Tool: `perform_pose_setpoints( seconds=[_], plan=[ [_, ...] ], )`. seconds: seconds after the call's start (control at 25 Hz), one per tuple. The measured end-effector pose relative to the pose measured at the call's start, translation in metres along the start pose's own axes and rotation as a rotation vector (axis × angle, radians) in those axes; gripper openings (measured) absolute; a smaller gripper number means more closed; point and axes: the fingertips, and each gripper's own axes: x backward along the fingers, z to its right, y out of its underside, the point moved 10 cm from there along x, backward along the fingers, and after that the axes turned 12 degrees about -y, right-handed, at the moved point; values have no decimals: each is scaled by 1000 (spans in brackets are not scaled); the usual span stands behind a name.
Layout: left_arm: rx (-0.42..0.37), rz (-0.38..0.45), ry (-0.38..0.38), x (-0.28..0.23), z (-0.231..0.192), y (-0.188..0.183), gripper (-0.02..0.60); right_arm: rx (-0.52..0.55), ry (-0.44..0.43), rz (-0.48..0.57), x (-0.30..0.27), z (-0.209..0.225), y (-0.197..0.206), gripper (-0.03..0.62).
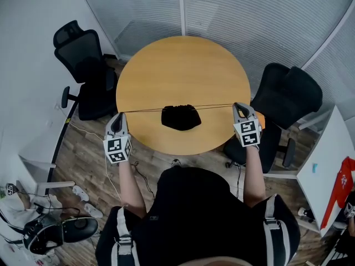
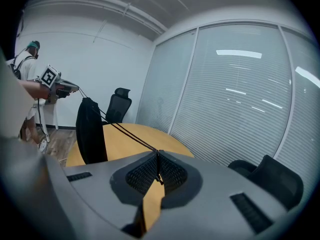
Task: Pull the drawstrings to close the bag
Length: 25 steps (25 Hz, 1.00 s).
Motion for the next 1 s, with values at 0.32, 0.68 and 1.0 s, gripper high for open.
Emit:
perform_pose_setpoints(
  seconds=[0.32,0.68,1.0],
  plan=[
    [16,-5,0,-14,-11,0,18,-19,25,-24,-4,1,3,58],
    [22,-7,11,-36,-27,-3,18,-39,57,-32,-13,1,-2,59],
    [42,-32,16,-46,-46,5,18,-51,71,-38,-25,-5,-13,58]
  ],
)
